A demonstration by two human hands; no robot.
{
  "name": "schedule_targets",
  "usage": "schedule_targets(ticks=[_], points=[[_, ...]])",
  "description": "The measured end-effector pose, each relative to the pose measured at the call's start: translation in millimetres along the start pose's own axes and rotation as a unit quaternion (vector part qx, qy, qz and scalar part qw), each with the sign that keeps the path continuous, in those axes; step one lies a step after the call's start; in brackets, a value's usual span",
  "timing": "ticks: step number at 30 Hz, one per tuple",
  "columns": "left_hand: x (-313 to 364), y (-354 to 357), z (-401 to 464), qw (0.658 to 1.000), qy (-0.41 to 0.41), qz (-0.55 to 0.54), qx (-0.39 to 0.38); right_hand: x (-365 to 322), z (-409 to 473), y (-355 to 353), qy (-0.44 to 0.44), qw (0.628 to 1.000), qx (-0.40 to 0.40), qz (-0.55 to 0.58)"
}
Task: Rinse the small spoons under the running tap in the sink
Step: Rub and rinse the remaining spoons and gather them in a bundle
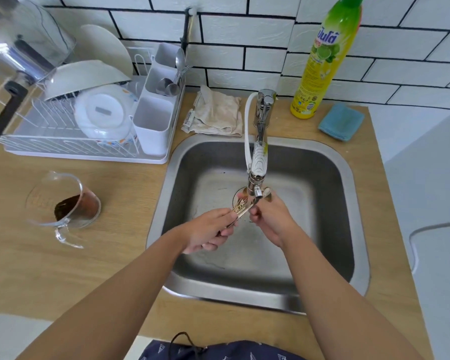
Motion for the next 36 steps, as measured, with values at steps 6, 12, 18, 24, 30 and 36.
schedule_targets(ticks=[6, 12, 18, 24, 30, 36], points=[[-16.3, -7.2, -22.8, 0.998, -0.058, 0.003, -0.025, 12.4, -2.9, 5.0, -0.033, 0.994, -0.019, -0.103], [-25.5, -2.8, -21.2, 0.999, -0.042, 0.021, 0.027, 19.7, -5.8, 19.2, -0.035, 0.99, -0.015, -0.133], [-20.7, 10.0, -14.8, 0.999, -0.004, 0.039, 0.024, 16.9, -8.3, 7.9, -0.018, 0.997, -0.01, -0.072], [-12.9, 9.9, -10.1, 0.983, -0.004, 0.072, 0.169, 19.0, -12.9, -26.0, -0.055, 0.966, 0.126, -0.219], [0.7, -12.4, -8.0, 0.927, -0.016, 0.224, 0.301, -4.0, -20.8, -40.5, -0.1, 0.879, 0.188, -0.427], [25.6, -14.7, -7.7, 0.822, 0.177, 0.354, 0.409, -65.3, -38.0, -27.4, -0.32, 0.812, 0.287, -0.395]])
Point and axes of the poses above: each hand's wrist, its own z-axis towards the middle knuckle, its own y-axis out of the palm, x = y × z, the point moved 2 cm from there along z, towards the middle knuckle, and after that the axes turned 2 degrees about y, right-handed, at the moved point
